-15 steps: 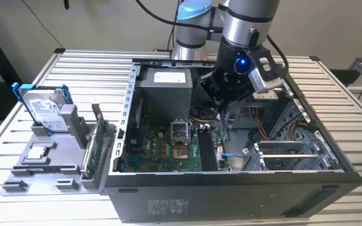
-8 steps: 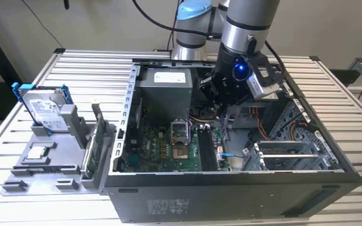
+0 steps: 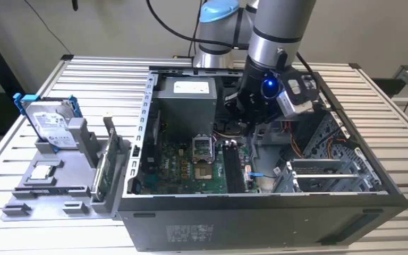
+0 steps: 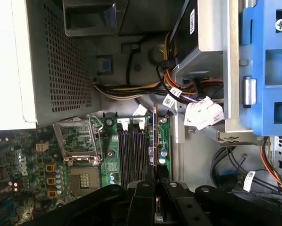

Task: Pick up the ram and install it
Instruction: 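Insert the ram into the slot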

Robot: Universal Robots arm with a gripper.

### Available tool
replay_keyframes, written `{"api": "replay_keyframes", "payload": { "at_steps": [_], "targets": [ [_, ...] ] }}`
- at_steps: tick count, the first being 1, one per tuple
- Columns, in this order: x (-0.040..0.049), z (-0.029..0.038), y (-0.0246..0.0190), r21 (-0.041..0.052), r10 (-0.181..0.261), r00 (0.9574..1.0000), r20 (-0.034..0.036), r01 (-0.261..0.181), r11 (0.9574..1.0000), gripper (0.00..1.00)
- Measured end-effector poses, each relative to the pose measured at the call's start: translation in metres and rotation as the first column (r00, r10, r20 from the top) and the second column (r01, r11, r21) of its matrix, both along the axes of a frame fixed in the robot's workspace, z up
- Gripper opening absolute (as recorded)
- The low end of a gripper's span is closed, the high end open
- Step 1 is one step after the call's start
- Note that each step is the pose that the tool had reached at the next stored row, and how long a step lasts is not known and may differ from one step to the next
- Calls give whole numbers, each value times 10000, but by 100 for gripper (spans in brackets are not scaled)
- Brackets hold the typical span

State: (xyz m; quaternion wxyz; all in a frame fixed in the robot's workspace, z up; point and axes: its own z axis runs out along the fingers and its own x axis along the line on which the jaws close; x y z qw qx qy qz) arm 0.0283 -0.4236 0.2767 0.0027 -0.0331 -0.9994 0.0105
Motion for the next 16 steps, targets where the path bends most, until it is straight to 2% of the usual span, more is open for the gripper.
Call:
{"api": "replay_keyframes", "payload": {
  "at_steps": [5, 10, 13, 16],
  "targets": [
    [-1, -89, -29, -2, 182, 9998, -2, -182, 9998, 14],
    [-1, -181, -122, 25, 356, 9993, -62, -356, 9994, 14],
    [-7, -220, -172, 34, 420, 9991, -71, -420, 9991, 14],
    [-12, -272, -192, 35, 502, 9987, -71, -501, 9987, 14]
  ]
}}
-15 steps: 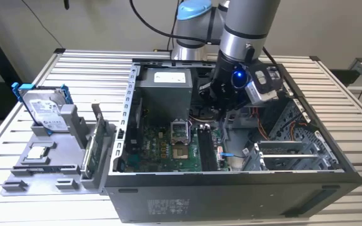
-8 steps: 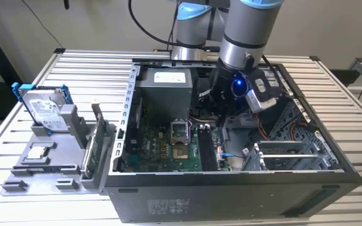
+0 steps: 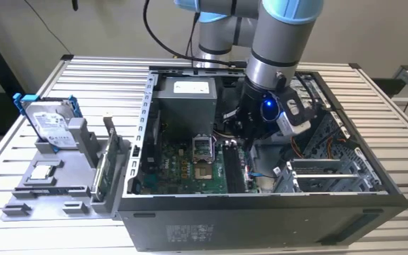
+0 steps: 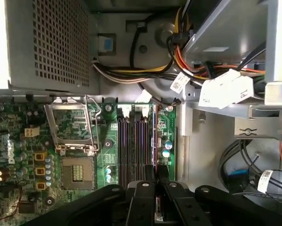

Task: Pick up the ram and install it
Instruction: 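Insert the ram into the slot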

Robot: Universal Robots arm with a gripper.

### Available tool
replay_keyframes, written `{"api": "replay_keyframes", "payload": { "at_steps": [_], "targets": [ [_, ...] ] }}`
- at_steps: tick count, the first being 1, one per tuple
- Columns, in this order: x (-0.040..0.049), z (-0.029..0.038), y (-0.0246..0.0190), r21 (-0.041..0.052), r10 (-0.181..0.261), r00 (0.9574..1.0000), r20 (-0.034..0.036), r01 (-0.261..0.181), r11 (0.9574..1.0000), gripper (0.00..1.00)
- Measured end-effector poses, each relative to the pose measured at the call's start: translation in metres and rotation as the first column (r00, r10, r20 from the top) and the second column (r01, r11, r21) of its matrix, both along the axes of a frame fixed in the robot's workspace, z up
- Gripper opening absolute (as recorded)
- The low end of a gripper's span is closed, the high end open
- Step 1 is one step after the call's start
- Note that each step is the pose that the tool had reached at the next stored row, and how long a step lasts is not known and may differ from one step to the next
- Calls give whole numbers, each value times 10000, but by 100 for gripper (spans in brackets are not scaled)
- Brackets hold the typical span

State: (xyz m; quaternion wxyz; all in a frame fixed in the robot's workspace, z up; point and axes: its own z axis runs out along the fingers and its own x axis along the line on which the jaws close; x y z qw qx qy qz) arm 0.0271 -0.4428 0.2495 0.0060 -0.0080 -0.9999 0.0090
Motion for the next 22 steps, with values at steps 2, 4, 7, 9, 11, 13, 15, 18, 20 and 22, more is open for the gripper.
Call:
{"api": "replay_keyframes", "payload": {
  "at_steps": [2, 4, 7, 9, 11, 13, 15, 18, 20, 22],
  "targets": [
    [-2, -37, -28, 0, 36, 10000, 0, -36, 10000, 14],
    [-5, -66, -70, 6, 57, 10000, 1, -57, 10000, 14],
    [-49, -68, -122, 4, 58, 10000, 19, -58, 10000, 14],
    [-51, -69, -123, 6, 59, 10000, 20, -59, 10000, 14],
    [-53, -69, -124, 6, 59, 10000, 20, -59, 10000, 14],
    [-53, -84, -125, 5, 58, 10000, 20, -58, 10000, 14],
    [-54, -119, -125, 6, 58, 10000, 21, -58, 10000, 14],
    [-54, -160, -128, 5, 56, 10000, 21, -56, 10000, 14],
    [-54, -194, -132, 4, 56, 10000, 20, -56, 10000, 14],
    [-51, -224, -134, 6, 57, 10000, 21, -57, 10000, 14]
  ]
}}
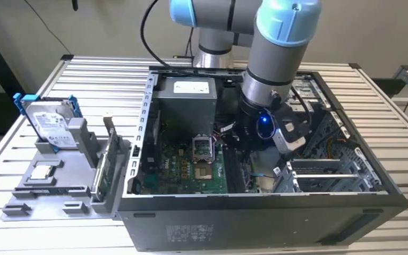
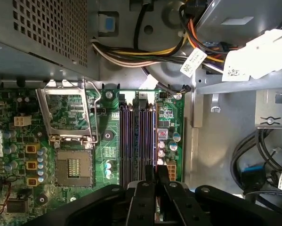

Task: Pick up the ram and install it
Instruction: 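Insert the ram into the slot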

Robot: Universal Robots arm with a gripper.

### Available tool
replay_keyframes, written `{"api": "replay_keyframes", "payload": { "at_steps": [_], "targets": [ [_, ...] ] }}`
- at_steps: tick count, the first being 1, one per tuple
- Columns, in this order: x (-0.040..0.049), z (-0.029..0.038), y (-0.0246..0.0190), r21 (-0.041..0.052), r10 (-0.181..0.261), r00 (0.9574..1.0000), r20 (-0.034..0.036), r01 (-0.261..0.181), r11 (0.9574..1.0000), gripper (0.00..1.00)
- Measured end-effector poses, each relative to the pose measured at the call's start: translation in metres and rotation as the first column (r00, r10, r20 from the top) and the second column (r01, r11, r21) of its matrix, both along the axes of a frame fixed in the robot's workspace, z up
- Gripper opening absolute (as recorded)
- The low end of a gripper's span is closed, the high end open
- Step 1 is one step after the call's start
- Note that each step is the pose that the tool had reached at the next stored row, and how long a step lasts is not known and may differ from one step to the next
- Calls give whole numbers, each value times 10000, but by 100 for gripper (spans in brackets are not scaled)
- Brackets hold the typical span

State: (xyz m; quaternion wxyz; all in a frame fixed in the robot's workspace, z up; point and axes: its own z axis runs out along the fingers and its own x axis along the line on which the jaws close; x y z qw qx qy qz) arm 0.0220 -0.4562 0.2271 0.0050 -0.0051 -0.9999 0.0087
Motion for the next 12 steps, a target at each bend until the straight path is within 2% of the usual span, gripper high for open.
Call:
{"api": "replay_keyframes", "payload": {
  "at_steps": [6, 12],
  "targets": [
    [12, -34, -9, -22, -1, 10000, -1, 1, 10000, 14],
    [13, -41, -54, -35, 0, 10000, 0, 0, 10000, 14]
  ]
}}
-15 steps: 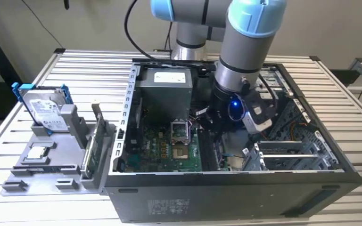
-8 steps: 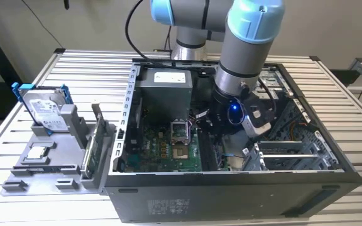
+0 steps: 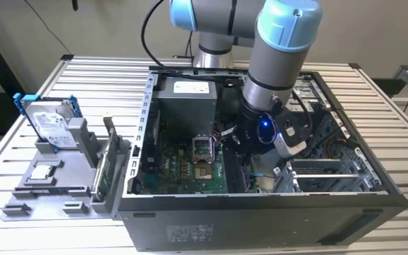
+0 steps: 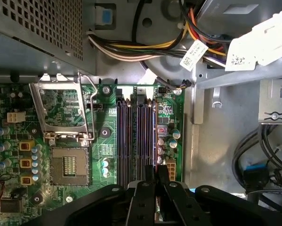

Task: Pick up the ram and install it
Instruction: 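Insert the ram into the slot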

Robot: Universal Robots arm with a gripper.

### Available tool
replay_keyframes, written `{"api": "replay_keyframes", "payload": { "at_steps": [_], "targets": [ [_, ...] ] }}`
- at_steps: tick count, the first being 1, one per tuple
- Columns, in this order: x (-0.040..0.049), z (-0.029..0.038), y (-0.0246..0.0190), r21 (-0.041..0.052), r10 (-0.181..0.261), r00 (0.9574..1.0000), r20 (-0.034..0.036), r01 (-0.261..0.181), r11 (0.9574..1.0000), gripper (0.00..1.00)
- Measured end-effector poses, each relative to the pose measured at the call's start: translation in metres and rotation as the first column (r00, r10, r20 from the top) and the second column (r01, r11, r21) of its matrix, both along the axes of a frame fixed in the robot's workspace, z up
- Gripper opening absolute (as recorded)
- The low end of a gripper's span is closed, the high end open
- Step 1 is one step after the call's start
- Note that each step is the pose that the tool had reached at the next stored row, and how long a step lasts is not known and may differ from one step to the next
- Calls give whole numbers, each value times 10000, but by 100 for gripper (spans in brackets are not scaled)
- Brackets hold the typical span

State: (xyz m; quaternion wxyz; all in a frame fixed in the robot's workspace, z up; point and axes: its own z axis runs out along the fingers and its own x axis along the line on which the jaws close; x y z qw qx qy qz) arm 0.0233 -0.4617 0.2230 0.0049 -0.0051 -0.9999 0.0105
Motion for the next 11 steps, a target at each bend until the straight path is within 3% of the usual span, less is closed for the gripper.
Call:
{"api": "replay_keyframes", "payload": {
  "at_steps": [11],
  "targets": [
    [-27, -18, -2, -7, 1, 10000, -1, -1, 10000, 14]
  ]
}}
